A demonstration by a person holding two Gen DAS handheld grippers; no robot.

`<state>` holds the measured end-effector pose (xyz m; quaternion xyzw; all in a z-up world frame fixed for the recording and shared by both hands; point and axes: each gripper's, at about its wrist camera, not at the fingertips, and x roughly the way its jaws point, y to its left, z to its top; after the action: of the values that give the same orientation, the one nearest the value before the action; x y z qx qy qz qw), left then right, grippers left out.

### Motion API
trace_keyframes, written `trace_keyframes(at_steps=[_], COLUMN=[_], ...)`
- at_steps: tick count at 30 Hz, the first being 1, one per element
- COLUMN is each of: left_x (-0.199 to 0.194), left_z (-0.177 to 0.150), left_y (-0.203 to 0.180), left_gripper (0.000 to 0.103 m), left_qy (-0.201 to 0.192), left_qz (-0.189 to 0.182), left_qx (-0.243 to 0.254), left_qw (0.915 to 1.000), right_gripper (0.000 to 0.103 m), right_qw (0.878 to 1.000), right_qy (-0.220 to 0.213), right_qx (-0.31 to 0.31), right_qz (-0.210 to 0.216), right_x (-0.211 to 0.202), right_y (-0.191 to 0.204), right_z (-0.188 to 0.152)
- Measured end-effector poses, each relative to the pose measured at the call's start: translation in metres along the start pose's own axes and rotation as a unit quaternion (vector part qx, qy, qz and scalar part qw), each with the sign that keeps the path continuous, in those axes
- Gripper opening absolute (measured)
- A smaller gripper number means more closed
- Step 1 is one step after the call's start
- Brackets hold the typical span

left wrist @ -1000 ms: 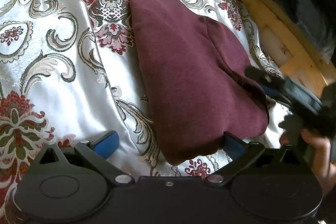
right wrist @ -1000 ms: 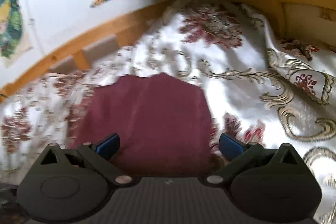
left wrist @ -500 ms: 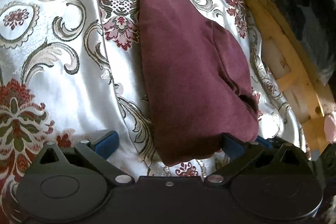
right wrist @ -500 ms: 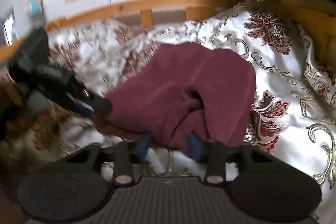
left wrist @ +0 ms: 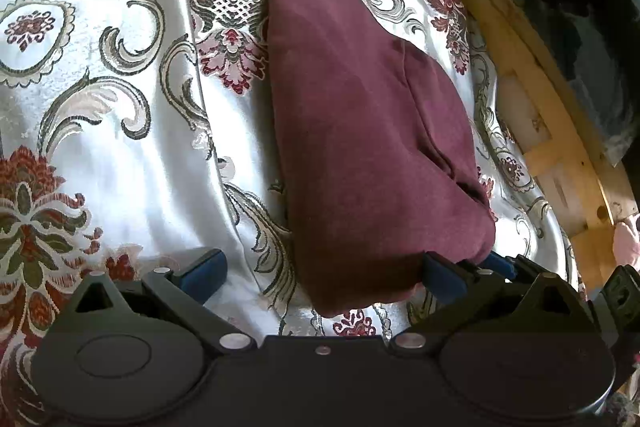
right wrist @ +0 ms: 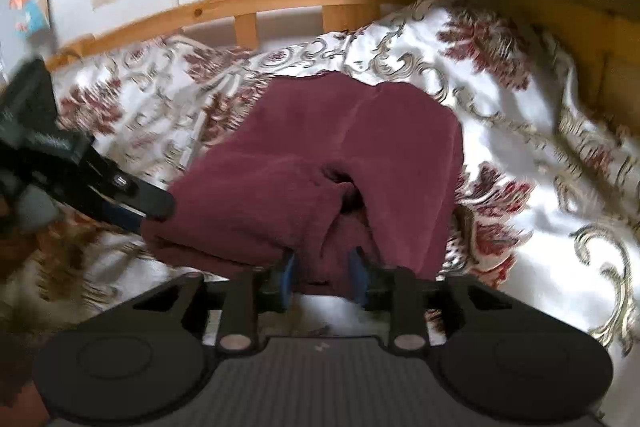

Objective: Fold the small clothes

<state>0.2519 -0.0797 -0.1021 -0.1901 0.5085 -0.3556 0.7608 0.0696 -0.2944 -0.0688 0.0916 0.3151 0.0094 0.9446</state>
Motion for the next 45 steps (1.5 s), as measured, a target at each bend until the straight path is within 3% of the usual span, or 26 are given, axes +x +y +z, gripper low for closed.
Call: trace_keyframes(at_steps=[4, 6, 9, 12, 19, 20, 22, 24, 25, 29, 41, 43, 45], left_x=[0.0, 0.0, 0.001, 0.001, 0.001, 0.002, 0.003, 0.003, 0.003, 0.004, 0.004, 0.0, -0.006], left_z=[-0.001, -0.001, -0.001, -0.001, -0.002, -0.002, -0.001, -0.001, -0.001, 0.0, 0.002, 0.003, 0.003], left_y=[0.0, 0.0, 0.0, 0.0, 0.001, 0.0, 0.0, 0.0, 0.001, 0.002, 0.003, 0.005, 0.011], left_gripper=[0.102, 0.102, 0.102, 0.102, 0.102, 0.102, 0.102, 0.102, 0.102, 0.103, 0.102, 0.102, 0.102], left_qy=[0.0, -0.001, 0.0, -0.001, -0.002, -0.002, -0.003, -0.003, -0.004, -0.004, -0.008, -0.026, -0.06], left_qz=[0.001, 0.001, 0.001, 0.001, 0.0, 0.0, 0.001, 0.0, 0.0, -0.002, -0.009, -0.025, -0.068], left_qx=[0.001, 0.001, 0.002, 0.002, 0.002, 0.003, 0.005, 0.009, 0.009, 0.01, 0.012, -0.003, -0.029], left_qw=[1.0, 1.0, 1.0, 1.0, 1.0, 1.0, 1.0, 1.0, 0.9999, 0.9999, 0.9999, 0.9993, 0.9954], right_gripper=[0.07, 0.082, 0.09, 0.092, 0.096, 0.095, 0.081, 0.061, 0.059, 0.035, 0.032, 0.032, 0.032], right_qw=[0.997, 0.995, 0.99, 0.983, 0.973, 0.975, 0.981, 0.983, 0.982, 0.977, 0.979, 0.979, 0.979], right_qy=[-0.014, -0.034, -0.063, -0.061, -0.045, -0.035, -0.01, 0.003, 0.0, -0.015, -0.029, -0.031, -0.034], right_qx=[0.05, 0.081, 0.124, 0.172, 0.226, 0.219, 0.192, 0.173, 0.179, 0.206, 0.19, 0.19, 0.189], right_qz=[0.053, 0.052, 0.033, 0.002, 0.006, 0.003, -0.028, -0.055, -0.055, -0.059, -0.067, -0.07, -0.069], right_x=[-0.019, -0.025, -0.021, 0.0, 0.046, 0.054, 0.069, 0.078, 0.078, 0.075, 0.076, 0.076, 0.076], right_y=[-0.025, -0.04, -0.061, -0.08, -0.102, -0.101, -0.094, -0.087, -0.087, -0.097, -0.092, -0.092, -0.092], right_z=[0.018, 0.029, 0.043, 0.052, 0.058, 0.06, 0.063, 0.064, 0.063, 0.06, 0.044, 0.044, 0.043])
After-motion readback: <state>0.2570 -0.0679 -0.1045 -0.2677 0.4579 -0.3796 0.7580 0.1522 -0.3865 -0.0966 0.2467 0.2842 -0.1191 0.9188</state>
